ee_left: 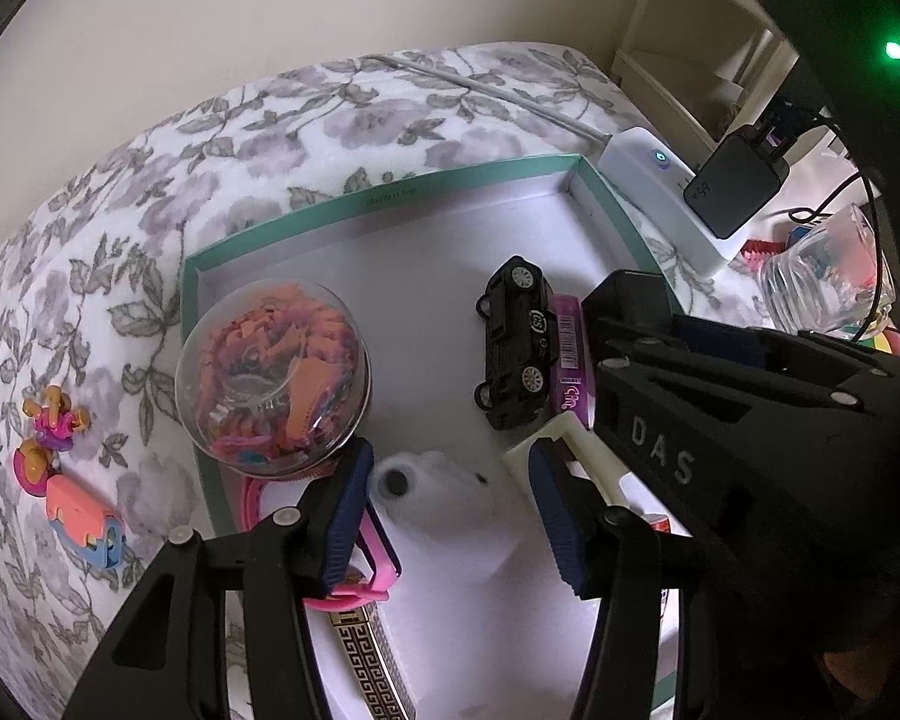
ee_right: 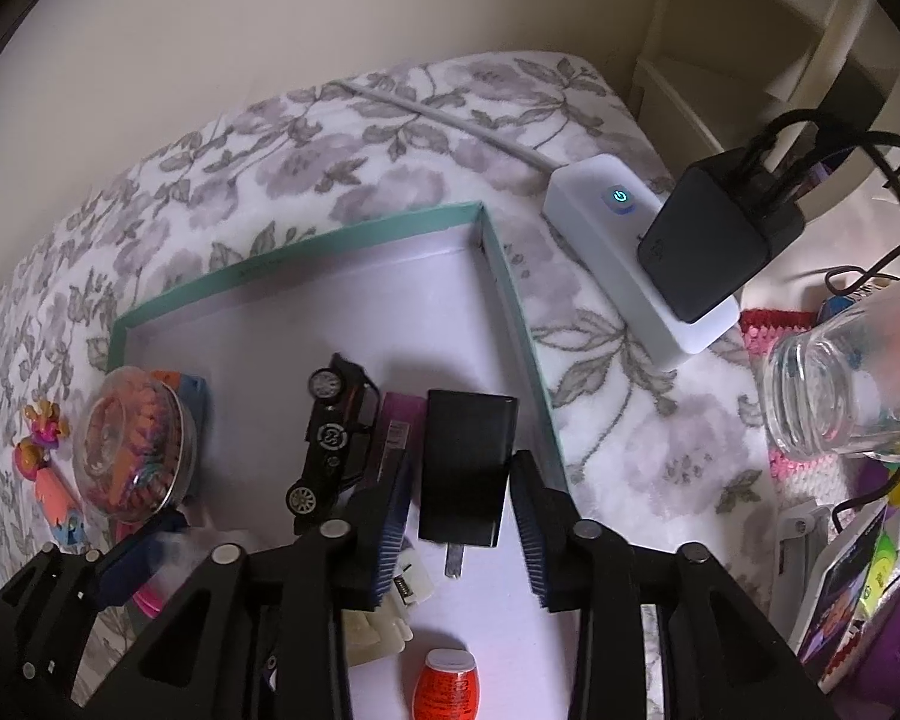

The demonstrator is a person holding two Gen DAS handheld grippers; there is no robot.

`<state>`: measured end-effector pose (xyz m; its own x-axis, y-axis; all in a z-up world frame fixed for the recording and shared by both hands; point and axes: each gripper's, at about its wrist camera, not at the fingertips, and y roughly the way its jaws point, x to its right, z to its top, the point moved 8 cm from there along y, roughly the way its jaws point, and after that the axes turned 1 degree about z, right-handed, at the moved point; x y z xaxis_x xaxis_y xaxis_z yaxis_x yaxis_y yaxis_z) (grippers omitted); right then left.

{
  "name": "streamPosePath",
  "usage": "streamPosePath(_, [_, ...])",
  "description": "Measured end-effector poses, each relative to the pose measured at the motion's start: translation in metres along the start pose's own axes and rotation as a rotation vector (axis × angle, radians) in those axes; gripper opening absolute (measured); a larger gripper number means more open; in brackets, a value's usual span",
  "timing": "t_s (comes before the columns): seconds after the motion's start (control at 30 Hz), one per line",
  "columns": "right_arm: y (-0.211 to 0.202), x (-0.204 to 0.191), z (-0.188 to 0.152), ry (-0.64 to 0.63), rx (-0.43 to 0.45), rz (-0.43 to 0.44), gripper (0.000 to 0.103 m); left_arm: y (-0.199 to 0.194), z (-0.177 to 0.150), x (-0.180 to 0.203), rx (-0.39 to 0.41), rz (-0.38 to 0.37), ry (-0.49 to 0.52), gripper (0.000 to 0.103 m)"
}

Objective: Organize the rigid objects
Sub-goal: 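Open the right gripper to drop the charger while the left releases the white case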

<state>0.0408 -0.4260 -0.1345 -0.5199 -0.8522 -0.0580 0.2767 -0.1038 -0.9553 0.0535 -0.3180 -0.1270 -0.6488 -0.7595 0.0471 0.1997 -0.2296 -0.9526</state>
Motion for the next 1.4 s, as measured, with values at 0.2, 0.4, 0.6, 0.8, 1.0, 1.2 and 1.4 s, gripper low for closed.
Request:
streamPosePath(0.2, [-0.013,0.001,0.005,0.008,0.035,0.01,0.039,-0.007,0.003,-0.001,0.003,-0.03,-0.019,0.056])
streamPosePath(0.4, [-0.041,-0.002,0.016,0.009,0.113,0.015,0.039,-0.026,0.012,-0.006,0.04,-0.061,-0.044,0.056])
streamPosePath(0.6, [-0.064,-0.004,0.024,0.005,0.174,0.014,0.039,-0.044,0.023,-0.026,0.081,-0.069,-0.098,0.056])
streamPosePath(0.8, [-0.077,-0.007,0.028,0.0,0.206,0.011,0.039,-0.056,0.031,-0.058,0.113,-0.065,-0.184,0.056])
streamPosePath(1.0, [-0.077,-0.013,0.029,-0.011,0.207,0.006,0.039,-0.063,0.035,-0.095,0.138,-0.033,-0.276,0.056])
streamPosePath(1.2, [-0.073,-0.019,0.029,-0.016,0.201,0.003,0.049,-0.067,0.035,-0.131,0.16,0.011,-0.36,0.068])
streamPosePath(1.4, [-0.069,-0.03,0.029,-0.04,0.193,0.006,0.063,-0.066,0.033,-0.152,0.167,0.028,-0.409,0.086])
